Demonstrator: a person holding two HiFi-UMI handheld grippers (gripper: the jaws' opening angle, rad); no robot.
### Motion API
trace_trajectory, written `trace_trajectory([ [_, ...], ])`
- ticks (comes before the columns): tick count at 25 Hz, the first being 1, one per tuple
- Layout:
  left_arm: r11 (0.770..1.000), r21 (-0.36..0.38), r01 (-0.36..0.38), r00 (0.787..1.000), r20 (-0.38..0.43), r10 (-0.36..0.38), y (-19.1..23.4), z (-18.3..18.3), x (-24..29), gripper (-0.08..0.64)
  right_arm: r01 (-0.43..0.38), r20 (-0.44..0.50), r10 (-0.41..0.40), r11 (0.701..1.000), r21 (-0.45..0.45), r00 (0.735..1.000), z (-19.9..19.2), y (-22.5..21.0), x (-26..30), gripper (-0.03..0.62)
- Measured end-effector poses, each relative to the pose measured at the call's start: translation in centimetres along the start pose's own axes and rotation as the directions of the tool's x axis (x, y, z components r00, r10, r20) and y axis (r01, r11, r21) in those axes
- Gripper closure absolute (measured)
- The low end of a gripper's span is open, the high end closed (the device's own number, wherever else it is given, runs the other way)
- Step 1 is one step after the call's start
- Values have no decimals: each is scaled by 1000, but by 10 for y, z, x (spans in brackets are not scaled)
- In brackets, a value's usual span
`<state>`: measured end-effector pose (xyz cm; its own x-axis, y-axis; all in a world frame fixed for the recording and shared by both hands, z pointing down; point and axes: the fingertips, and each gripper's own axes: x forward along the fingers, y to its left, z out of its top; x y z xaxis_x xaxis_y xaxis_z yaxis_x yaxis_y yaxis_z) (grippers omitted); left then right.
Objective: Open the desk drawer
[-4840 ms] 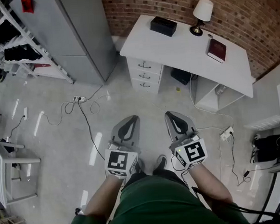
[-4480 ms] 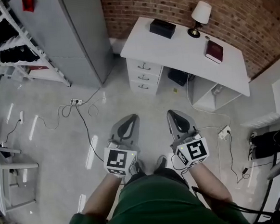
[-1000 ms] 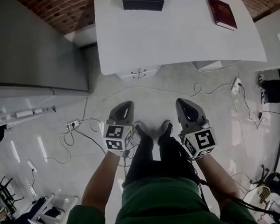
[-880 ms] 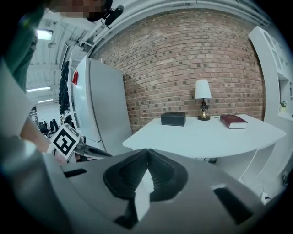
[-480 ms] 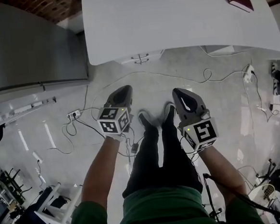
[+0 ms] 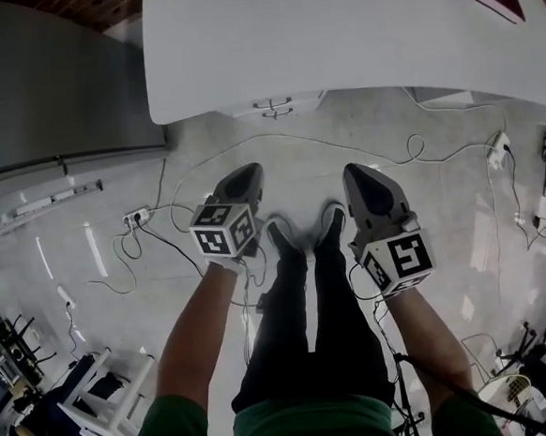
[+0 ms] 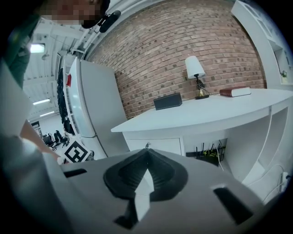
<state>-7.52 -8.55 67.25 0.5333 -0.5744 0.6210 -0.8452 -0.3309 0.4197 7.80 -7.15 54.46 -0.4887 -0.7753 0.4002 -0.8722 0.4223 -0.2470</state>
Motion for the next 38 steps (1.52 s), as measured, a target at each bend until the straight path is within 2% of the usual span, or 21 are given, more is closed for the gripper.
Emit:
trace_trajectory([
  [4,993,-117,-22,1000,6,22,23,-14,20,548,-25,-18,25,1000,17,1000,-18,-1,15,592],
  [9,968,-252,-8,1000,16,12,50,-34,50,548,-55,-57,56,998,18,997,-44,3,32,591],
  [13,968,-249,-31,999,22,37,65,-34,68,548,-64,-68,66,997,30,995,-57,4,40,592],
  [17,954,-299,-10,999,33,21,72,-39,93,548,-102,-75,103,995,12,992,-64,8,50,592],
  [21,946,-321,-40,996,62,63,85,-32,113,548,-140,-88,139,990,-7,986,-67,11,54,591],
  [24,951,-300,-75,994,58,96,98,-32,126,548,-154,-97,151,988,-27,984,-75,11,57,592],
  [27,945,-322,-58,996,47,77,102,-45,146,548,-155,-115,151,988,-22,982,-87,5,59,592],
  [29,928,-369,-39,996,57,65,107,-51,158,548,-149,-129,146,989,-14,981,-96,-1,59,592],
  [32,883,-469,24,996,92,22,113,-61,176,545,-139,-147,136,990,-7,980,-110,-9,62,591],
  [35,821,-565,76,989,149,11,123,-65,188,458,-136,-148,132,991,-14,980,-118,-16,67,592],
  [38,783,-614,99,983,182,19,132,-71,198,440,-129,-141,125,991,-24,982,-125,-22,73,592],
])
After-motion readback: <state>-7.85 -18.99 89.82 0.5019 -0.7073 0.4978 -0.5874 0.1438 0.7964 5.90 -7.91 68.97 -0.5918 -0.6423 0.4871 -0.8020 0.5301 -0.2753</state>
